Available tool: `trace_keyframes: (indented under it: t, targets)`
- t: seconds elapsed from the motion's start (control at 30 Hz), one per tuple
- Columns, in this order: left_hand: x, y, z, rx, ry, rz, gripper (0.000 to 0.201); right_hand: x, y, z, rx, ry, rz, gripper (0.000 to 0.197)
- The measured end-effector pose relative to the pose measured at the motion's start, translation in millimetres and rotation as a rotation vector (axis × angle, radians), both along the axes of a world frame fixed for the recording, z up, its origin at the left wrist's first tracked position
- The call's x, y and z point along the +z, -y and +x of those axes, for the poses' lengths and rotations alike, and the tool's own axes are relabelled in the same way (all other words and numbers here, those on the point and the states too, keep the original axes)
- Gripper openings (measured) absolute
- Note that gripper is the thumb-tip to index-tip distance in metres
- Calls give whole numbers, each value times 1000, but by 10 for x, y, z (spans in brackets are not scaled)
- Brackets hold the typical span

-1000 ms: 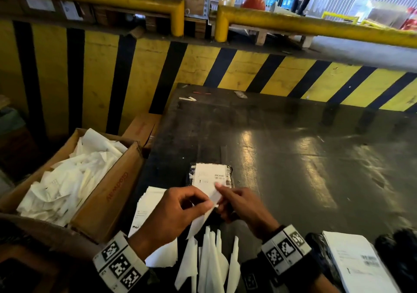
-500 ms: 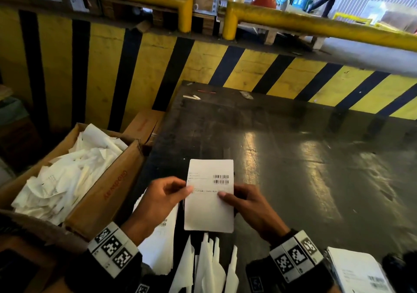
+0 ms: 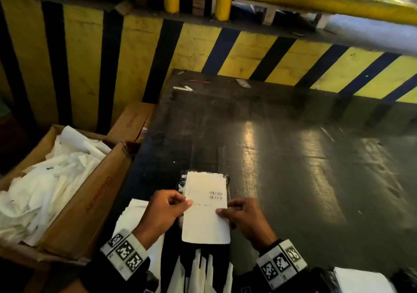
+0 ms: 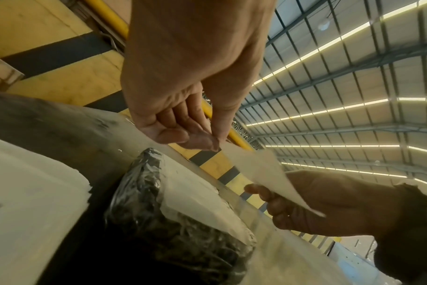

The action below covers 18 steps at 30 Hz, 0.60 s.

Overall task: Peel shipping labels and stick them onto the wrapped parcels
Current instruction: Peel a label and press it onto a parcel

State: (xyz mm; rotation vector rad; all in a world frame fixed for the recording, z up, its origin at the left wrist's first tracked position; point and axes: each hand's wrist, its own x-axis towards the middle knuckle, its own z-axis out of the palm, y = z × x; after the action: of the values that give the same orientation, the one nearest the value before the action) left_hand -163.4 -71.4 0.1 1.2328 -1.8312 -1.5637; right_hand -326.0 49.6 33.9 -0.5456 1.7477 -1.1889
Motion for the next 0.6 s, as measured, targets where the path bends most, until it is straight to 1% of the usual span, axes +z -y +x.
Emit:
trace_keyframes:
  t: [0.13,0.27,0.43,0.6]
  targets:
    - [-72,261,-227,37,76,10,10,-81,260,-157,-63,-66,64,21]
    - [-141,445,-353,38,208,19,11,-208,458,-263,-70,-112,118,16]
    - [-181,477,-402,14,313,47,12,-325,527,-322,-37,-151,197,12]
    - [-208,499,-419,9,360,65,16,-420,533,-315,-15,-213,239,15]
